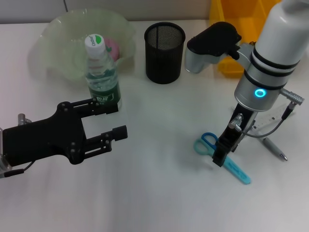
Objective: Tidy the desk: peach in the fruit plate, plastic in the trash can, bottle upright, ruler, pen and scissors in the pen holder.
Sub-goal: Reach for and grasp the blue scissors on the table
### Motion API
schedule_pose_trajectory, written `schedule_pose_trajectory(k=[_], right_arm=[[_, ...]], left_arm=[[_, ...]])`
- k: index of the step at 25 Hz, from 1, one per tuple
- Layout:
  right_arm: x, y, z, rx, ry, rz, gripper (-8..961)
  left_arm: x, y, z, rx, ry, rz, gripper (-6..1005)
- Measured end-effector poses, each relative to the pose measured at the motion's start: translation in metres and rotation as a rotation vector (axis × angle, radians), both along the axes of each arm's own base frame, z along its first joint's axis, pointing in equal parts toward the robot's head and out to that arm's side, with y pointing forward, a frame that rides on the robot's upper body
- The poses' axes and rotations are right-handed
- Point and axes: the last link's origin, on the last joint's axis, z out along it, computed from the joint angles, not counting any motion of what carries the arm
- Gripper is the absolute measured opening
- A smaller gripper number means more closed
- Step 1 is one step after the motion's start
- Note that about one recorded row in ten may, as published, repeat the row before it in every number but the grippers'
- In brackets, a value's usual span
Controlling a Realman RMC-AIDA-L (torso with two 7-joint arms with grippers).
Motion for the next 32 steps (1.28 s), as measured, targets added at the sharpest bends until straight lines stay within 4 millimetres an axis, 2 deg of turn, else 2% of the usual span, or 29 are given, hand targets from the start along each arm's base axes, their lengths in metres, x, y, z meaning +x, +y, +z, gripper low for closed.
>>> schedule_pose_trajectory(k=[32], right_arm=[[-0.0039,-0.0035,-0.0099,-0.002,-0.044,0.021,542]], left_arm=[[-0.0008,0.0068,0.0003,0.03,0.013,0.016,591]])
